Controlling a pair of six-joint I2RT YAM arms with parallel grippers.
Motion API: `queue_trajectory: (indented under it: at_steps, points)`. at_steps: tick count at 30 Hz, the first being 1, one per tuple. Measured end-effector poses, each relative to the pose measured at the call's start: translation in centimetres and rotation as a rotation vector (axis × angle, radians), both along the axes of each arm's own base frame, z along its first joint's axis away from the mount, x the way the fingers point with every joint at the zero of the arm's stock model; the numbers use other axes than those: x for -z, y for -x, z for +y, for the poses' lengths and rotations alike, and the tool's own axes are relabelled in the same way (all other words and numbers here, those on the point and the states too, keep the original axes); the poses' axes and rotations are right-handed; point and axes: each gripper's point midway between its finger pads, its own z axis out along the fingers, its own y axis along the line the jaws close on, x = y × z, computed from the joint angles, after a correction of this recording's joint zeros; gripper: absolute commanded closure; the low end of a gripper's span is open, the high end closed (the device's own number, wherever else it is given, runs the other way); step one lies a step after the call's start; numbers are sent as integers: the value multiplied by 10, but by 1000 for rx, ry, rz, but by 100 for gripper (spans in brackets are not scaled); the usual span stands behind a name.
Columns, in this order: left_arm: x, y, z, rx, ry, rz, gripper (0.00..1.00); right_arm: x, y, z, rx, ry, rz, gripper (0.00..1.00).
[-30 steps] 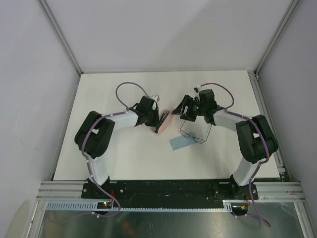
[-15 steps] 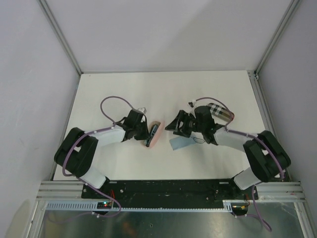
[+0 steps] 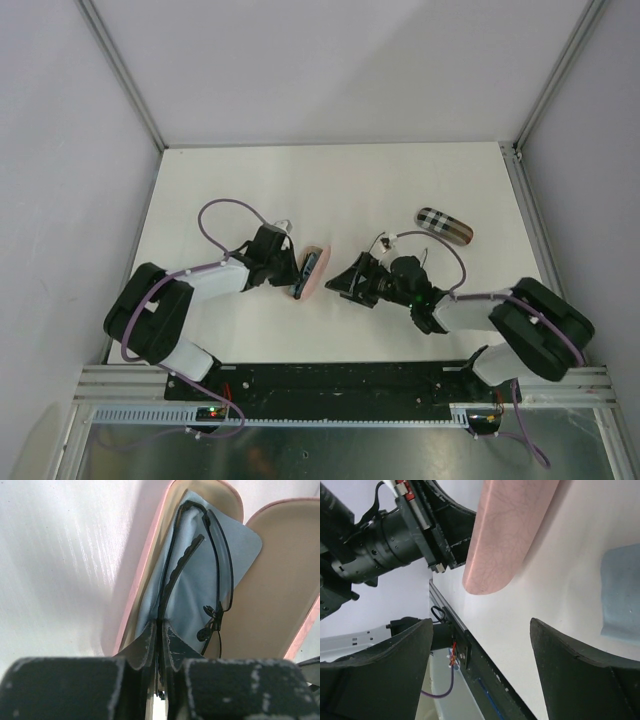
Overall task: Organize the sunglasses
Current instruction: Place the sunglasses in the sunglasses case.
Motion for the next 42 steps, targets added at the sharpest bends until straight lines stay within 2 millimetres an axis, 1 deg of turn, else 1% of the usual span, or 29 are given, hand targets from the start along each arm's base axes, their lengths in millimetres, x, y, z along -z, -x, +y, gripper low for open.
queue_trajectory:
  at_steps: [2,4,5,6,8,10,12,14,20,24,30,42]
  points:
    - [0,0,0,2,2,0,90,6,-2,5,7,-17,10,20]
    - [0,1,-1,6,5,2,90,12,-5,10,11,-34,19,18]
    - [0,1,-1,8,7,2,90,15,-6,13,11,-44,21,10]
    - [-1,1,-2,9,9,2,90,17,-7,15,13,-52,28,5]
    - [-1,1,-2,12,12,4,90,25,-9,19,16,-70,39,2]
    - [-1,1,-2,18,11,2,90,33,-9,21,15,-69,48,1]
    - [-1,2,-2,19,11,2,90,39,-10,22,16,-67,51,5]
    - [-1,1,-3,20,12,2,90,40,-12,23,16,-74,44,7]
    - [-1,2,-3,24,16,3,90,36,-22,32,18,-103,14,15]
    - [-1,2,-4,27,17,2,89,37,-31,38,24,-119,4,20]
    - [-1,3,-5,40,23,6,89,52,-34,38,38,-116,40,24]
    - [0,4,-7,58,31,9,89,45,-47,50,39,-162,19,31]
